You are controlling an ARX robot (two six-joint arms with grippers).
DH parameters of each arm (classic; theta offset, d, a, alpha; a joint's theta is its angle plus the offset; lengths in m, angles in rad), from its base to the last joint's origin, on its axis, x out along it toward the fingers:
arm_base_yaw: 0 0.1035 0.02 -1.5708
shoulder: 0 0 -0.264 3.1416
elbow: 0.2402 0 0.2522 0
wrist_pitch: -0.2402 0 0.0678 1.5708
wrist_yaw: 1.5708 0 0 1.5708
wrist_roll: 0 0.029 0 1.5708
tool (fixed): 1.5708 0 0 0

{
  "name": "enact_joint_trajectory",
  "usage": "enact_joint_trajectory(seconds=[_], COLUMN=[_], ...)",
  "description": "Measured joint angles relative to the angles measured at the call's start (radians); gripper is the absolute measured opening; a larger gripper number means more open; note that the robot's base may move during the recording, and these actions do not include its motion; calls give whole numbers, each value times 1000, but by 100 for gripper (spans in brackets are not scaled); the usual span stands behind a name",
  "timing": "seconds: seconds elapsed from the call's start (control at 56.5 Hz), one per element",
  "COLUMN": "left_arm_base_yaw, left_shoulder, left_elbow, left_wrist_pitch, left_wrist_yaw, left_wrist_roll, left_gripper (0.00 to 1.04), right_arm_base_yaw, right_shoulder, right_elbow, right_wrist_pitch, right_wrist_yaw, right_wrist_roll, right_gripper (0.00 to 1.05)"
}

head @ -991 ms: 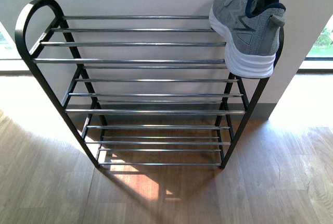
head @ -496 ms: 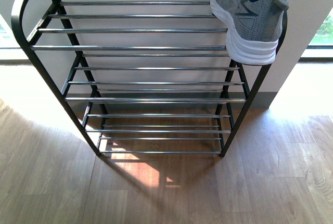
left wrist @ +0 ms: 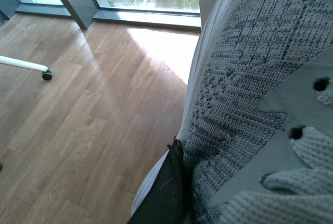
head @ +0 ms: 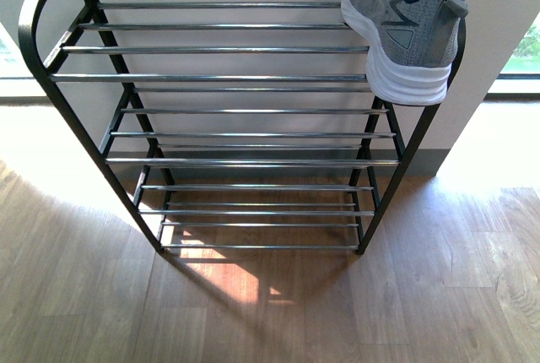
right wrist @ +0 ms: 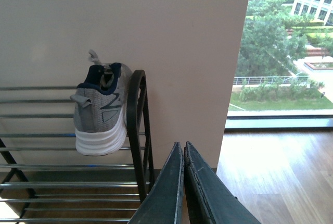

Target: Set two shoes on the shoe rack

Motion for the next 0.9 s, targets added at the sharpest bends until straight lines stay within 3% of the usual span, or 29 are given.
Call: enact_joint_trajectory(seconds=[0.549,0.637,0.903], left_arm_base_yaw=[0,0,0], left_shoulder=[0,0,0], left_elbow=[0,0,0], left_wrist_pitch=[0,0,0], left_wrist_yaw=[0,0,1], left_wrist_roll=[0,0,0], left_gripper=[3,3,3], right_arm_base_yaw=[0,0,0], right_shoulder=[-148,-278,-319], right_elbow=[0,0,0], right_wrist_pitch=[-148,-309,-326], right_wrist_yaw=[0,2,1], right_wrist_roll=[0,0,0], right_gripper=[1,1,1])
